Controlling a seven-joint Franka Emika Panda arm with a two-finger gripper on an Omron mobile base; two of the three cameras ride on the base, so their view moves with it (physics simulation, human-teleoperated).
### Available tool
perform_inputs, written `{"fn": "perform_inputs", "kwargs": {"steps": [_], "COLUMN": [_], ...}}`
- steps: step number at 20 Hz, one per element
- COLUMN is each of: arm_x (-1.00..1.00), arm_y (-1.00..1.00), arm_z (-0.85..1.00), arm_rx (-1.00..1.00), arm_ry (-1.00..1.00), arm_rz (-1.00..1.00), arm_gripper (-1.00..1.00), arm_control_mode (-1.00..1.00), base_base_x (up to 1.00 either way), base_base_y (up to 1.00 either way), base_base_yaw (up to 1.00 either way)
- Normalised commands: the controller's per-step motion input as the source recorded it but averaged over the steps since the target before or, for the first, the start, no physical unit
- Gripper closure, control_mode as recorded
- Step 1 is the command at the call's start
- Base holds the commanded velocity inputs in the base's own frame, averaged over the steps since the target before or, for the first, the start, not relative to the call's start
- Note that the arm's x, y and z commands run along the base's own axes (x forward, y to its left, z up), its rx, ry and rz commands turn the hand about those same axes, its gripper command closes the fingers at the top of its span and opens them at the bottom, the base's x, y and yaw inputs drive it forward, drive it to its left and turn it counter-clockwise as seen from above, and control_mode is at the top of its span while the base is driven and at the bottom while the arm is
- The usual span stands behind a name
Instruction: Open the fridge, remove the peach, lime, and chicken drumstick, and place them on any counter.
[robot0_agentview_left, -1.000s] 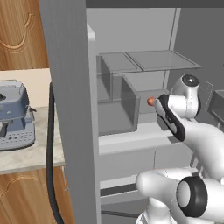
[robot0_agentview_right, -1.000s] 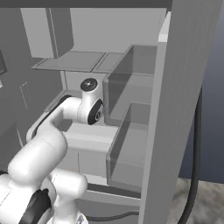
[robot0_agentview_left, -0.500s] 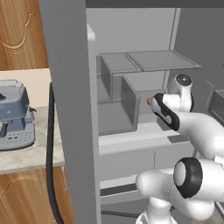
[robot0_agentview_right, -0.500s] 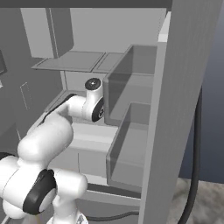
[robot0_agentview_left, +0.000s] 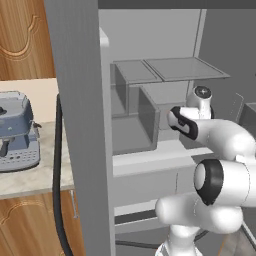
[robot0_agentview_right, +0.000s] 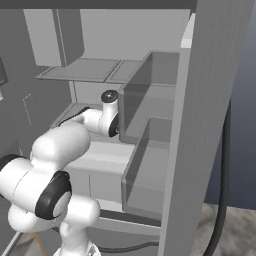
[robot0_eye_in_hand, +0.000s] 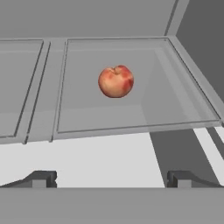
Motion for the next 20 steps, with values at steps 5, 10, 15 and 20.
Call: {"fn": "perform_inputs", "kwargs": {"steps": [5,10,15,20], "arm_x": [0.25,0.34,0.38,0.25], "arm_y": [-0.06,-0.16,-0.07,0.00], "arm_z": [-0.13,-0.11,-0.13,-0.13], "arm_rx": [0.00,0.00,0.00,0.00], "arm_ry": [0.00,0.00,0.00,0.00], "arm_rz": [0.00,0.00,0.00,0.00], "arm_gripper": [-1.00,-1.00,-1.00,-1.00], "arm_control_mode": [-1.00,-1.00,-1.00,-1.00], "base_base_x": [0.00,0.00,0.00,0.00], "base_base_y": [0.00,0.00,0.00,0.00], "base_base_yaw": [0.00,0.00,0.00,0.00]}}
